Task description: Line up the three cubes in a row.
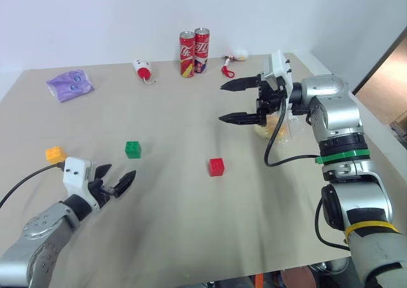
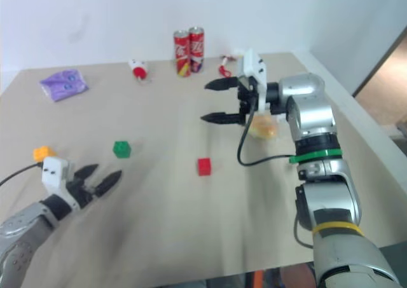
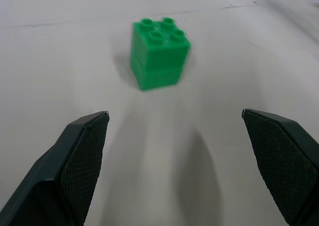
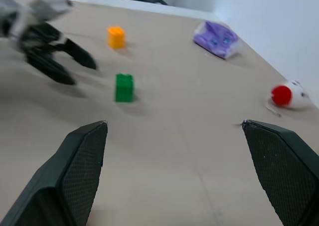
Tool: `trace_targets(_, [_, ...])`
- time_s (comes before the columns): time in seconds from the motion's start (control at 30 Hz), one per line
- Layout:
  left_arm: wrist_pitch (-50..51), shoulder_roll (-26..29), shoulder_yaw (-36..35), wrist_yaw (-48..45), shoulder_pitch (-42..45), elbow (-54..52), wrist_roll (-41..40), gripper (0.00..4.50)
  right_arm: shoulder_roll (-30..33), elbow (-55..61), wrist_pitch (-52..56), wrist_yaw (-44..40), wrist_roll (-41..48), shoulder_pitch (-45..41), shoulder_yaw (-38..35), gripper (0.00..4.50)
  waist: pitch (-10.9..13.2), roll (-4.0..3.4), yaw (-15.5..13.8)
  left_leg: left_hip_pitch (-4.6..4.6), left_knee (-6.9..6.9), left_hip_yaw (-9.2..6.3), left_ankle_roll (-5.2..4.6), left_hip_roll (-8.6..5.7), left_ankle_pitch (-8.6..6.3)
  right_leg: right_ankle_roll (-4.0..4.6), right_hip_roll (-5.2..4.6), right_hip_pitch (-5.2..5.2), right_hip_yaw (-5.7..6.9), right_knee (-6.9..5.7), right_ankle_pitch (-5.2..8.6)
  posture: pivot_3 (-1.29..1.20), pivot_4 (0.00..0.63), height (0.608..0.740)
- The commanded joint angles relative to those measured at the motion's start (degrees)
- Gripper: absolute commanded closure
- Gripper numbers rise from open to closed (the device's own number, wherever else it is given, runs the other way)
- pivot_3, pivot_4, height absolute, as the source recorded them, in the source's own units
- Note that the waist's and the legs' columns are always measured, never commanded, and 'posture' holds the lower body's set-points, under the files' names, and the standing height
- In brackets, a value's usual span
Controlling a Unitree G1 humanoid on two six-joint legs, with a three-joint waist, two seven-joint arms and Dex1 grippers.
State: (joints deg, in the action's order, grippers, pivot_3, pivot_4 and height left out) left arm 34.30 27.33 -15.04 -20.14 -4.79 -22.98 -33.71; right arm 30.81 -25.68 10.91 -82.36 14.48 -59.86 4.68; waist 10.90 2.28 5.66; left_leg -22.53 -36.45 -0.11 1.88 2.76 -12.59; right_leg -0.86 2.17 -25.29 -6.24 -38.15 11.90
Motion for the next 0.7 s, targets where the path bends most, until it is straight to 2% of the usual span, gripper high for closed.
trace_targets(0.03, [0.9, -1.0, 1.4, 2.4, 3.1, 1.2, 2.0, 0.07, 0.0, 4.2, 1.2, 0.6, 1.2, 0.9, 0.0, 0.01, 0.0, 0.0, 0.0, 0.0, 0.0, 0.0, 0.0, 0.0, 0.0, 0.0, 0.0, 0.0, 0.0, 0.0, -0.01, 0.0, 0.15, 0.74])
trace_targets(0.43, [7.2, -4.2, 5.4, 7.6, 15.2, 7.0, 5.6, 0.07, 1.0, 8.4, 2.9, 0.7, 2.0, 3.7, -0.1, 0.01, 0.0, 0.01, 0.0, -0.03, -0.01, -0.08, 0.0, -0.02, 0.0, -0.02, 0.02, 0.02, 0.03, 0.0, -0.04, 0.0, 0.15, 0.74])
trace_targets(0.7, [14.6, -3.5, 6.6, 9.3, 21.1, 8.0, 7.1, 0.07, 0.9, 9.0, 2.8, 1.8, 1.9, 4.5, 0.0, 0.01, 0.0, 0.01, 0.0, -0.01, -0.05, -0.11, 0.02, -0.04, 0.02, -0.08, 0.02, 0.04, 0.04, -0.01, -0.09, 0.0, 0.15, 0.74])
